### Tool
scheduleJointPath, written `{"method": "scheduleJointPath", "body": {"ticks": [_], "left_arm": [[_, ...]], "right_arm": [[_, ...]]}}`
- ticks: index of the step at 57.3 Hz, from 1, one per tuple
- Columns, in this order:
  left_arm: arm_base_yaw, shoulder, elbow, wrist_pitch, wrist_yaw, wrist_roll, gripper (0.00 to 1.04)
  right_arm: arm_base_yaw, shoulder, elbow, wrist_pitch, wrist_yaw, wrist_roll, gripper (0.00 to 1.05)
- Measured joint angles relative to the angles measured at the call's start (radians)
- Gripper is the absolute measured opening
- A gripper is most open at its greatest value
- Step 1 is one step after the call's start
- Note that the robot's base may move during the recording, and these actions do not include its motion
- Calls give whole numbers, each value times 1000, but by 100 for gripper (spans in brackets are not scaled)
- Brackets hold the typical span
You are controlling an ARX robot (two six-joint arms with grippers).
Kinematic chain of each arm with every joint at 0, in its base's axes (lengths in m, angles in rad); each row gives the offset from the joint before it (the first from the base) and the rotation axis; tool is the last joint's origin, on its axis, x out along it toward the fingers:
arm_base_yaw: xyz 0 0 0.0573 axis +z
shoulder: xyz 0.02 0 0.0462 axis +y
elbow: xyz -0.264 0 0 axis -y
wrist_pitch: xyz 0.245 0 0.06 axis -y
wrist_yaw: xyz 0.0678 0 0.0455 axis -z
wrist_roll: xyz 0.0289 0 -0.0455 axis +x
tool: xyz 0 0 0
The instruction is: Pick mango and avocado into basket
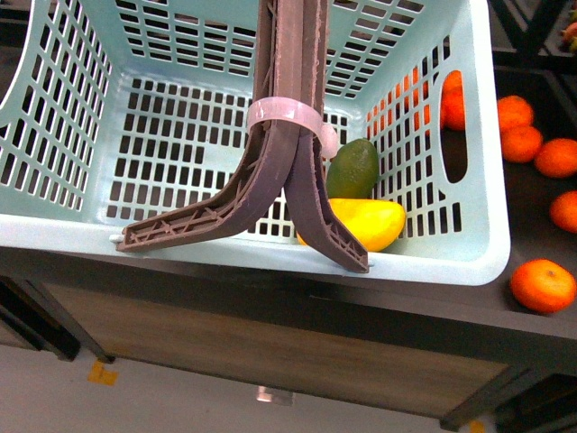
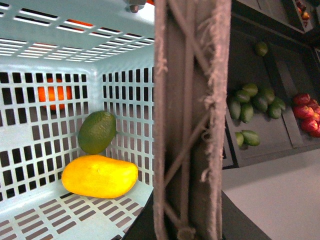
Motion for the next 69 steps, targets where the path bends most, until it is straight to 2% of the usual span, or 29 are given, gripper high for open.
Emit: {"method": "scheduleJointPath", "body": {"ticks": [21,39,57,69], "left_arm": [[1,0,0,0,10,0,6],[13,0,0,0,-19,14,6],[-7,0,0,0,30,-2,6],[-4,0,0,0,5,-4,6]], "right_arm": [[-1,0,-1,-2,-3,-1,97],[-2,0,-2,-1,-2,-1,97],[-2,0,-2,-1,-1,-1,97],[-2,0,-2,-1,-1,-1,97]]}}
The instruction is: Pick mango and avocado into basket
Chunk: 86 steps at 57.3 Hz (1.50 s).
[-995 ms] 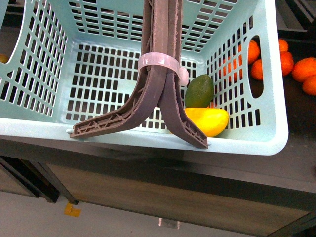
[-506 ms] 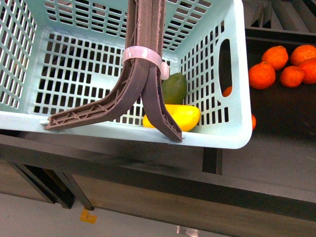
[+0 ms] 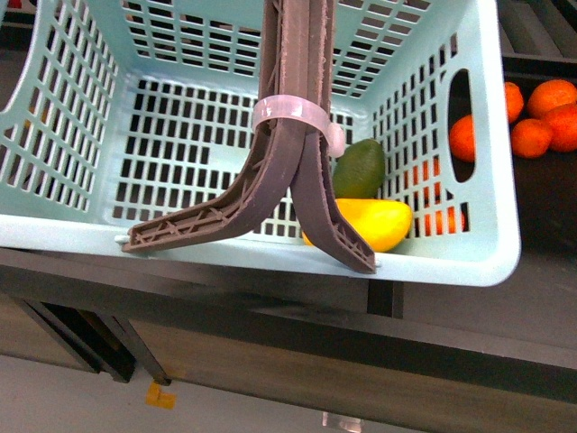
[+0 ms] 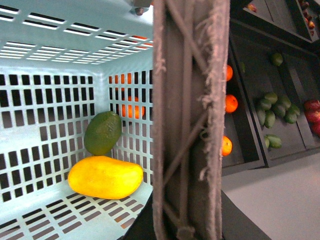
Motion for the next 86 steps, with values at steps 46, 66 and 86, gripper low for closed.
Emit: {"method": "scheduleJointPath", "body": {"ticks": [46,66,86], "left_arm": [[173,707,858,-63,-224,98,6],[324,1089,1435,-414,-483,-362,6],[338,1136,1659,-562,-521,-753,6]], "right_arm": [[0,0,0,0,0,0,97],[0,0,0,0,0,0,97],[0,0,0,0,0,0,97]]}}
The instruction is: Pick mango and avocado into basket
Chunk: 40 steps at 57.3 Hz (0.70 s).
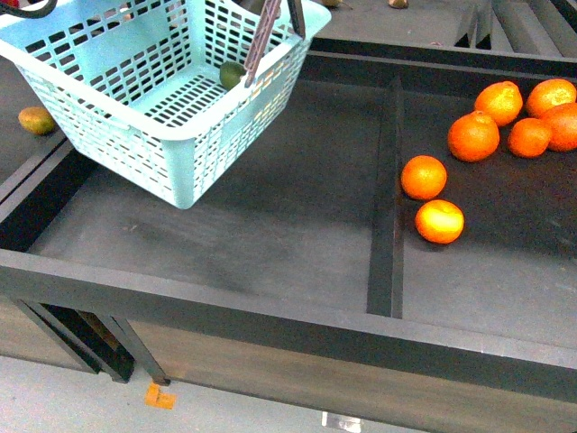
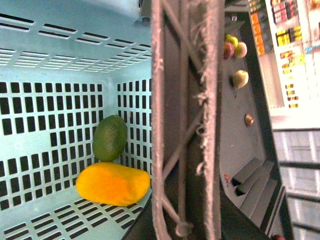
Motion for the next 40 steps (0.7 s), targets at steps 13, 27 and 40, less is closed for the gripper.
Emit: {"method": "scheduleJointPath", "body": {"ticks": [13,27,40], "left_arm": [[19,58,30,10,-46,-169,6],[-5,183,30,43,-21,-367,6],[-39,199,43,43,-25,-428,6]], "right_arm": [[0,0,0,0,0,0,97],[0,0,0,0,0,0,97],[0,0,0,0,0,0,97]]}}
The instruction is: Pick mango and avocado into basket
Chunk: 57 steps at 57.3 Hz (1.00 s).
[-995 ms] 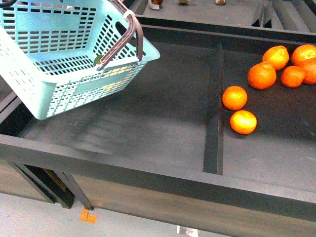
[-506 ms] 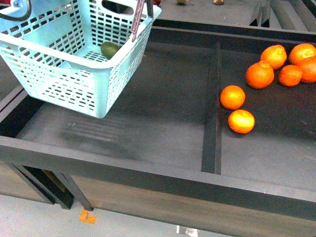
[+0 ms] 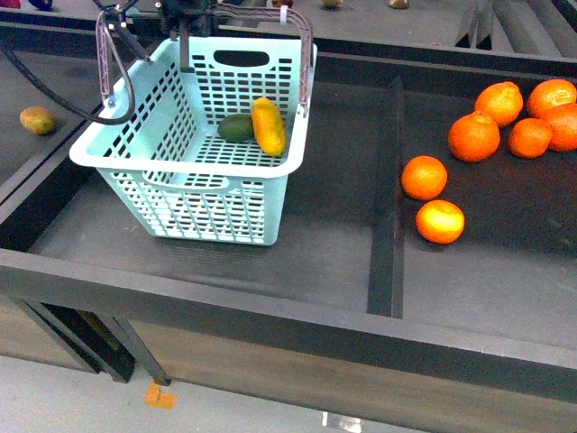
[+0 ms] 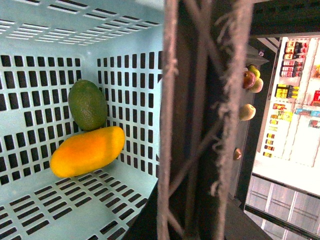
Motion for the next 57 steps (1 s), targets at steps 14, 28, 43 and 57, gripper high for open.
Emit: {"method": "scheduleJointPath", "body": {"ticks": [14,28,43,57], "left_arm": [[-2,3,4,1,39,-6,27],[-12,1,5,-21,63,28,73],[-18,-82,5,-75,50,84,90],[-28,-757,-951,421,10,391,97]], "right_arm": [[0,0,0,0,0,0,97],[0,0,0,0,0,0,97],[0,0,0,0,0,0,97],[0,0,0,0,0,0,97]]}}
